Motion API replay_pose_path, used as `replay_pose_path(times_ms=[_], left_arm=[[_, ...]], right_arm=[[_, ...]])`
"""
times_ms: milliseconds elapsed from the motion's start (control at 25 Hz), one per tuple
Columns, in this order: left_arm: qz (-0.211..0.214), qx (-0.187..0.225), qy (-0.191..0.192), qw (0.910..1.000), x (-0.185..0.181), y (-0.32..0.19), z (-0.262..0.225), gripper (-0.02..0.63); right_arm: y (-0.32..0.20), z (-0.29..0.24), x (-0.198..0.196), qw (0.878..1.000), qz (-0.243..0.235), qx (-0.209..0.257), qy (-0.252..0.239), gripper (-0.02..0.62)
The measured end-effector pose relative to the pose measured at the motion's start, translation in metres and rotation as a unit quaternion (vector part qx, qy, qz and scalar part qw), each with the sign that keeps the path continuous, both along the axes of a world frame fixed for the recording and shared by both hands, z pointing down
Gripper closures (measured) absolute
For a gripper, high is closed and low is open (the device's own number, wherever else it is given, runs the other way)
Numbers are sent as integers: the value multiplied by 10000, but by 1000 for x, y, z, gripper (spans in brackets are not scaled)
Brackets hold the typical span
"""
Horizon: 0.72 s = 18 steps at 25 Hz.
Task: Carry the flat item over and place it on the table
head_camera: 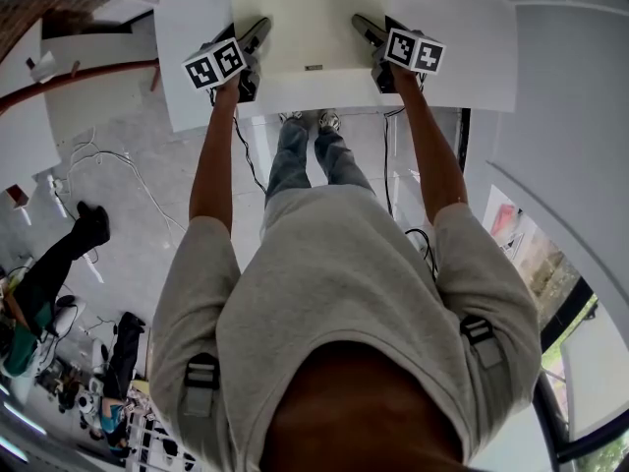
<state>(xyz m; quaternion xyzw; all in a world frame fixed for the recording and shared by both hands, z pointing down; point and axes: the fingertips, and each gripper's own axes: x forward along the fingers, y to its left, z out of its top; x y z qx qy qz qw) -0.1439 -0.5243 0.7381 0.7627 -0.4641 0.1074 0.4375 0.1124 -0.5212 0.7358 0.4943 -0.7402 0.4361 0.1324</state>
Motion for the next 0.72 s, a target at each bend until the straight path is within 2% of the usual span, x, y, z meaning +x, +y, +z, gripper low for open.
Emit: replay_pose_path(times_ms=[520, 720], left_arm=[[51, -40, 73, 10000, 1, 1, -1, 233], [16, 48, 35, 10000, -5, 2, -6, 232]], right_arm=[[1, -1, -1, 9998, -9, 88, -179, 229], [-1, -7, 3, 9997, 44, 253, -27, 229]])
